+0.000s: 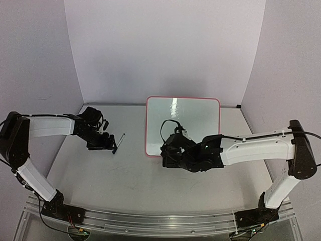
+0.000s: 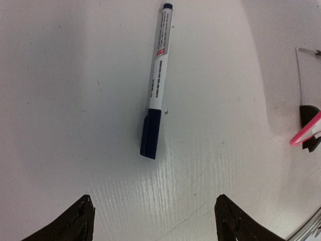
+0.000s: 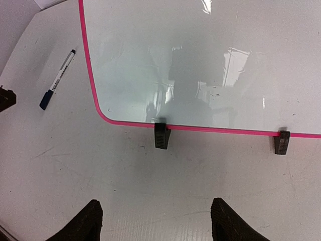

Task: Write a sentence on the whiteboard
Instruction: Move the whiteboard to the center of the board, then pick up the whiteboard marker from the center of the board.

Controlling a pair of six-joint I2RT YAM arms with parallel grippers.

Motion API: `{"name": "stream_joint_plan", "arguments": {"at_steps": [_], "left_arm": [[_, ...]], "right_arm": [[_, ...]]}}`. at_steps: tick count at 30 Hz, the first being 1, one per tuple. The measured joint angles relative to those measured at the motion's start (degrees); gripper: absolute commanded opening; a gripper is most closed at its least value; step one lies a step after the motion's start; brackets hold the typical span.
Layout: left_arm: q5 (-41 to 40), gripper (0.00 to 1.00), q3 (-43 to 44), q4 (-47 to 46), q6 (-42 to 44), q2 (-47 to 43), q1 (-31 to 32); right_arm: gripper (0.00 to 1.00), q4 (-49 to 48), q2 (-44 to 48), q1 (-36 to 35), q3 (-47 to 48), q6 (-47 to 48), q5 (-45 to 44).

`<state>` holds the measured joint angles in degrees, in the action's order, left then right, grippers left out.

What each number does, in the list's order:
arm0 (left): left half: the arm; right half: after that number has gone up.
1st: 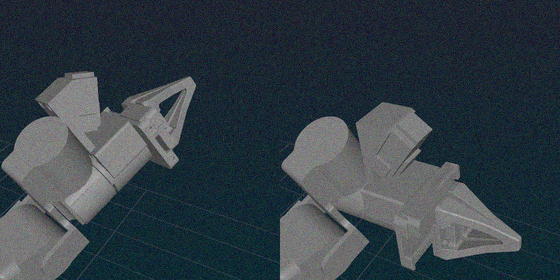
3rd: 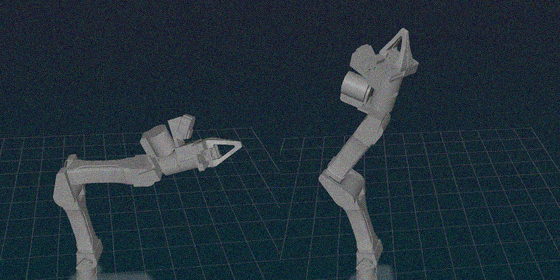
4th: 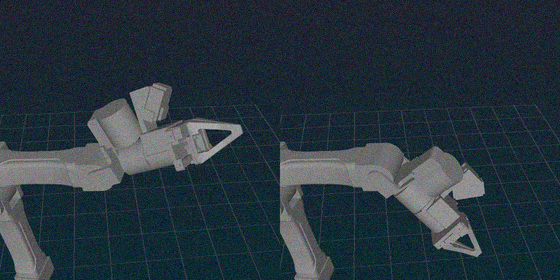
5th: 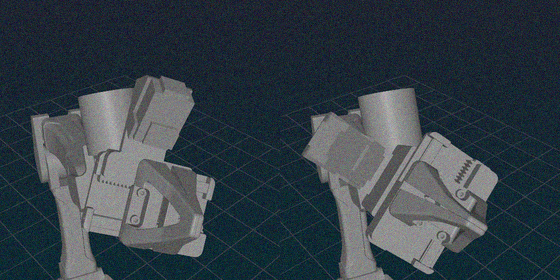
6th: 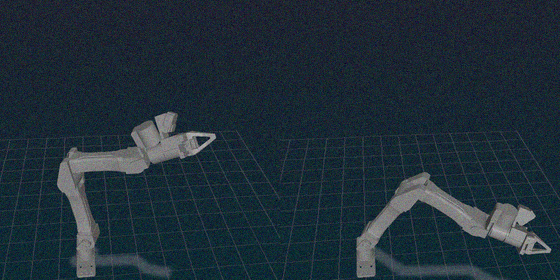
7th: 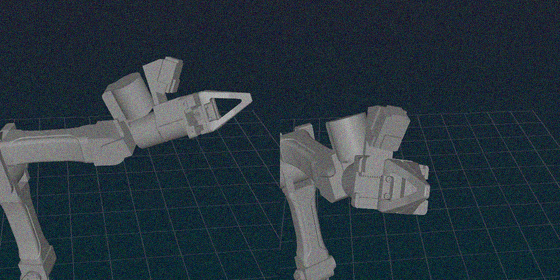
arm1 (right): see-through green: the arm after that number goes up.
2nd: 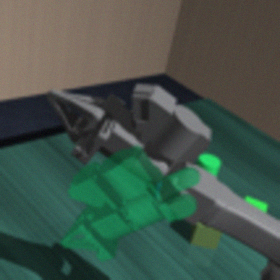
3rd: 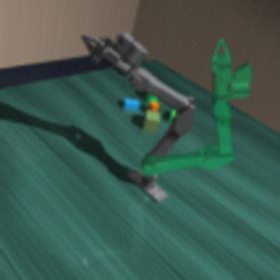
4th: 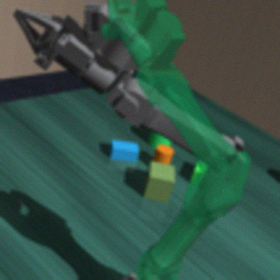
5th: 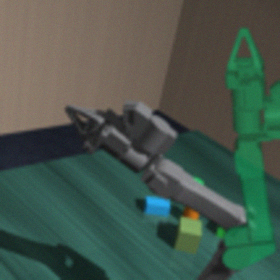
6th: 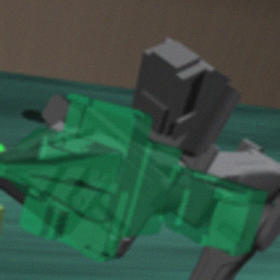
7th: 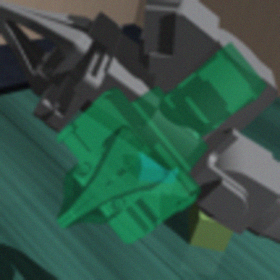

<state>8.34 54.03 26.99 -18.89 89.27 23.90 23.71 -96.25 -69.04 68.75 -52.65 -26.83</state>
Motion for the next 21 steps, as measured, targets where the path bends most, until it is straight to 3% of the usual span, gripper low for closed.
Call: {"name": "stream_joint_plan", "arguments": {"at_steps": [6,13,21], "left_arm": [[1.6,0.58,0.6,0.2,2.6,8.5,0.2],[2.6,0.52,4.2,0.0,3.7,11.8,0.2],[1.0,0.39,8.0,0.6,4.0,15.6,0.2]], "right_arm": [[0.67,-1.6,9.6,0.0,-7.8,1.5,0.8],[0.67,-3.8,19.6,0.0,-15.7,2.2,0.8],[0.68,-5.6,21.0,0.4,-15.7,5.9,0.2]]}}
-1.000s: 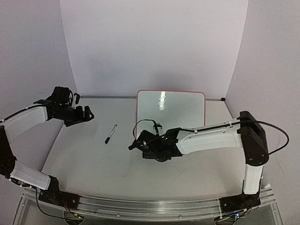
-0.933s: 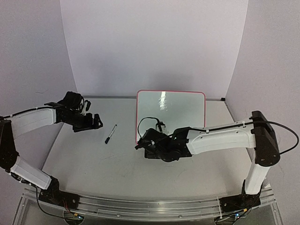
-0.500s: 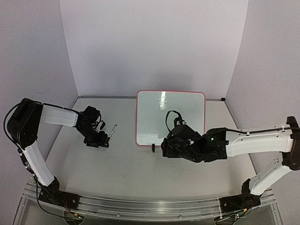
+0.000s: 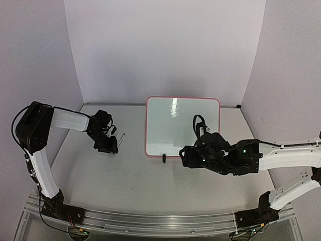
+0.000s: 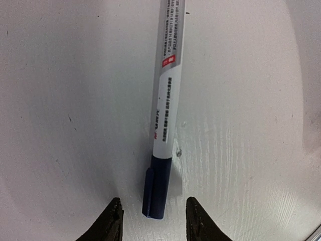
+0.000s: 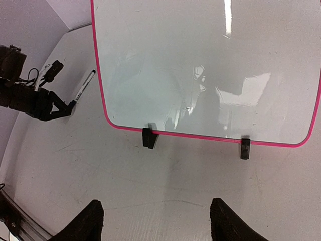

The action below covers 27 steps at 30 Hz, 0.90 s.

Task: Write a sentence on the whiteboard
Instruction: Pick up the whiteboard marker from the center of the board.

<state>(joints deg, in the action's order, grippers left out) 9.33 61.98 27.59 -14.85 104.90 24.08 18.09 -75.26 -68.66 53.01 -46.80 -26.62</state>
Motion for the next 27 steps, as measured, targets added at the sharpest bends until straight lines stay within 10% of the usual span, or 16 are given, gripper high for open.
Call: {"name": "stream_joint_plan", "arguments": {"at_steps": [19,27], "left_arm": [[-8.1,0.31,6.1,7.1,2.9,4.0,3.1],[-14.1,0.1,10.1,10.5,4.1,6.8,7.3]], "right_arm": [[0.68,-0.8,4.4,11.4,0.2,10.8,19.2],[0.68,-0.5,7.9,13.2,-0.5,10.8,24.5]]}}
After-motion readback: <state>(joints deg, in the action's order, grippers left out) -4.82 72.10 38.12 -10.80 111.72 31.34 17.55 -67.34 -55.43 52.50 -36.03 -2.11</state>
